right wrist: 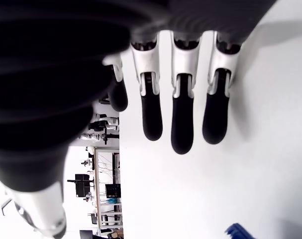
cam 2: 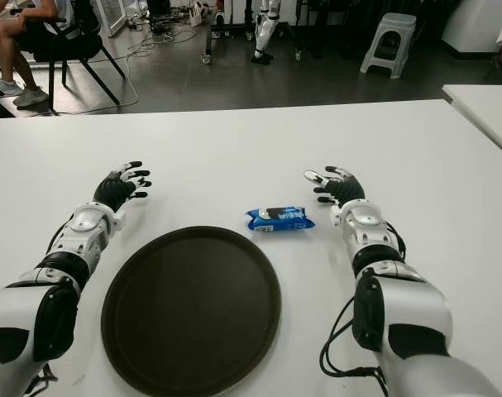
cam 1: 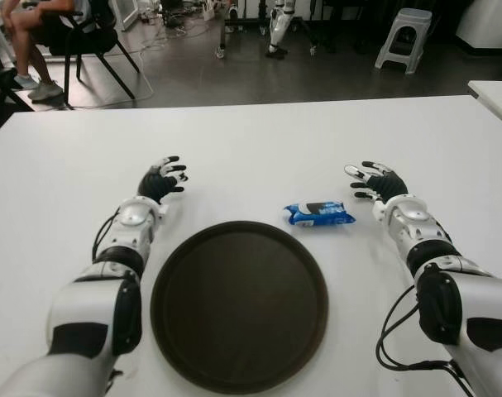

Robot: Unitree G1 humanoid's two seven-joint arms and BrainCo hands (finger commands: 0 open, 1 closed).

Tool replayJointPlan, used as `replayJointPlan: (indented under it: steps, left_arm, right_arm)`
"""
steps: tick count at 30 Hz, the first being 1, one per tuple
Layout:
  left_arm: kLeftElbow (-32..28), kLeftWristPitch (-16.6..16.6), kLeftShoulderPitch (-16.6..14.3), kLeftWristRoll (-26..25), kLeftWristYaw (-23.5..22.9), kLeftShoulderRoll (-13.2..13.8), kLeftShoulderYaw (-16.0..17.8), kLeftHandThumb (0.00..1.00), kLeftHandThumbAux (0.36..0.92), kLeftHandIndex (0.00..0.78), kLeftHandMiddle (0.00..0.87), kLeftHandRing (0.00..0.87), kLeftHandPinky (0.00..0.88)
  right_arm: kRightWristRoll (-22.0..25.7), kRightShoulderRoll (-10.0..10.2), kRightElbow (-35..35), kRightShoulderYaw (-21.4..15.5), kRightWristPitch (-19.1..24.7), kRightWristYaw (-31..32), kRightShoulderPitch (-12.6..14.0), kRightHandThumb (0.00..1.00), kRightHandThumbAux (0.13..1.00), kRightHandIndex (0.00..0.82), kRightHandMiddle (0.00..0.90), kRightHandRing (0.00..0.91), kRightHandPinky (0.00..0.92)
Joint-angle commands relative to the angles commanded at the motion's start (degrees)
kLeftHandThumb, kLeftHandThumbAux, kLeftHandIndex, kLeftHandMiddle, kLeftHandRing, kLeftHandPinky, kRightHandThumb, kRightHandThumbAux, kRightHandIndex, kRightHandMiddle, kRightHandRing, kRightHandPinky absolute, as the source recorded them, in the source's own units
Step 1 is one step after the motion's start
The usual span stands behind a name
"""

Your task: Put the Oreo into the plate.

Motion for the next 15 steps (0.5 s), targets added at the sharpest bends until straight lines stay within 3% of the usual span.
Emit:
replayJointPlan:
  steps: [15]
  left_arm:
    - [-0.01,-0.16,0.03,0.52,1.4,0.06,-1.16,0.0,0.783,0.155,0.199,0.216,0.243]
  right_arm:
    - [0.29,0.14,-0.04,-0.29,-0.06,-0.32,0.01,0.0,0.72,0.222,0.349,0.411,0.468]
